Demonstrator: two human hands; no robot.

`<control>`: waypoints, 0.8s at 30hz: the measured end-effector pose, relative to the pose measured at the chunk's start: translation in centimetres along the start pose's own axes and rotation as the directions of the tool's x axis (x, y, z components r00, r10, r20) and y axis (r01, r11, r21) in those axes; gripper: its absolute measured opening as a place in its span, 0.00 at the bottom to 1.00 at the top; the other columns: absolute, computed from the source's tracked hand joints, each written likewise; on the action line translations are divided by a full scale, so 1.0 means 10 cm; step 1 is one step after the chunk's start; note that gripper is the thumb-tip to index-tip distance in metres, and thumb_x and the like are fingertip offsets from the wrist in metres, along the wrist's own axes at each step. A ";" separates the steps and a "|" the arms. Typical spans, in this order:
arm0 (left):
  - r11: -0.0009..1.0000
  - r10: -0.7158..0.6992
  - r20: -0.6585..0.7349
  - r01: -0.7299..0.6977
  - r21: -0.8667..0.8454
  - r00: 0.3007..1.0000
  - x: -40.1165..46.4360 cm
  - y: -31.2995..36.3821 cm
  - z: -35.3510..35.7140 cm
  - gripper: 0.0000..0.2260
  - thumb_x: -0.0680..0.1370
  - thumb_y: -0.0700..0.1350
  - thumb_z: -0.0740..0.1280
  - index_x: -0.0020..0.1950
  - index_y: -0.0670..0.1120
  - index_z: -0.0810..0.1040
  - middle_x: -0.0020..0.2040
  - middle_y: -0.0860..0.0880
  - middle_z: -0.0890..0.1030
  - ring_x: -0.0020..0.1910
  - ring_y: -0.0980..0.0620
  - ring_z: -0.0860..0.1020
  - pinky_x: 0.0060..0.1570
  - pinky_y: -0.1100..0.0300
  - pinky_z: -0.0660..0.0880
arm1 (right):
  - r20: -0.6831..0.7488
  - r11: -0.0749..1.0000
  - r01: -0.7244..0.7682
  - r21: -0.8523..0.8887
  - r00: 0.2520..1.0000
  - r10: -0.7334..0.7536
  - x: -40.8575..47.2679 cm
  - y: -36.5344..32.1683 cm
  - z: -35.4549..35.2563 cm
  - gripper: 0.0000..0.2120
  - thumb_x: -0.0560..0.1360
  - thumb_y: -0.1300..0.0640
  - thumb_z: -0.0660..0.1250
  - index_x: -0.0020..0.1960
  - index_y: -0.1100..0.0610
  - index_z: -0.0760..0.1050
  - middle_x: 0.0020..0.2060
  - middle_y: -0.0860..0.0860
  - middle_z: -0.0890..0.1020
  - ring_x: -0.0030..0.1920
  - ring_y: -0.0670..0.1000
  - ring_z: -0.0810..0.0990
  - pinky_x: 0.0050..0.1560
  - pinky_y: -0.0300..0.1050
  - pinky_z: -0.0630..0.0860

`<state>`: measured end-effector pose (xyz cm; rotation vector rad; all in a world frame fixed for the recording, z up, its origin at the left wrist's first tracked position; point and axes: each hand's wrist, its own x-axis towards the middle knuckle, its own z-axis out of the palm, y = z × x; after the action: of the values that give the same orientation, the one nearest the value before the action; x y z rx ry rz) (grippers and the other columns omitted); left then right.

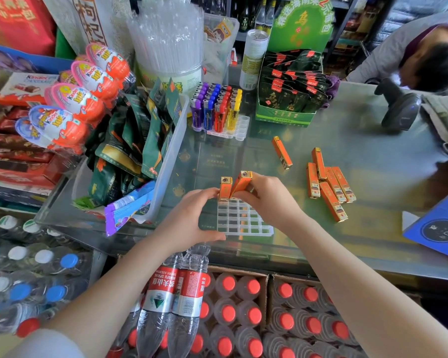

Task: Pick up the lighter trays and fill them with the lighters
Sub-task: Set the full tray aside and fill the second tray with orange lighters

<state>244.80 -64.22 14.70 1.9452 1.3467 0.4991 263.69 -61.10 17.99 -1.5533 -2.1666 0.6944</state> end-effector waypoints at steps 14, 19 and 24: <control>0.998 -0.010 0.029 0.008 0.060 1.000 0.04 0.10 -0.07 0.38 0.62 0.53 0.76 0.68 0.53 0.62 0.60 0.61 0.65 0.60 0.64 0.62 0.61 0.64 0.60 | 0.104 0.978 0.126 -0.167 0.989 -0.110 0.06 0.16 -0.03 0.09 0.70 0.51 0.70 0.40 0.54 0.72 0.33 0.46 0.68 0.32 0.48 0.68 0.30 0.36 0.62; 0.999 -0.005 0.025 0.004 0.052 1.000 0.07 0.09 -0.07 0.37 0.62 0.53 0.76 0.67 0.54 0.63 0.60 0.62 0.65 0.61 0.65 0.63 0.62 0.65 0.60 | -0.187 0.998 -0.028 -0.058 0.982 0.017 0.20 0.47 -0.26 0.11 0.72 0.58 0.68 0.54 0.58 0.76 0.41 0.49 0.75 0.37 0.45 0.72 0.40 0.42 0.71; 0.999 -0.016 0.015 0.015 0.031 1.000 0.09 0.04 -0.02 0.38 0.62 0.54 0.76 0.67 0.54 0.62 0.63 0.61 0.66 0.62 0.64 0.64 0.63 0.63 0.61 | -0.376 0.946 -0.312 -0.085 0.890 0.259 0.47 0.67 -0.28 0.13 0.77 0.57 0.60 0.60 0.59 0.72 0.56 0.59 0.75 0.54 0.59 0.73 0.51 0.51 0.72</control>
<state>245.25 -63.38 15.09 1.9581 1.3660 0.4575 268.94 -54.41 16.36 -1.9291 -1.7663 0.3030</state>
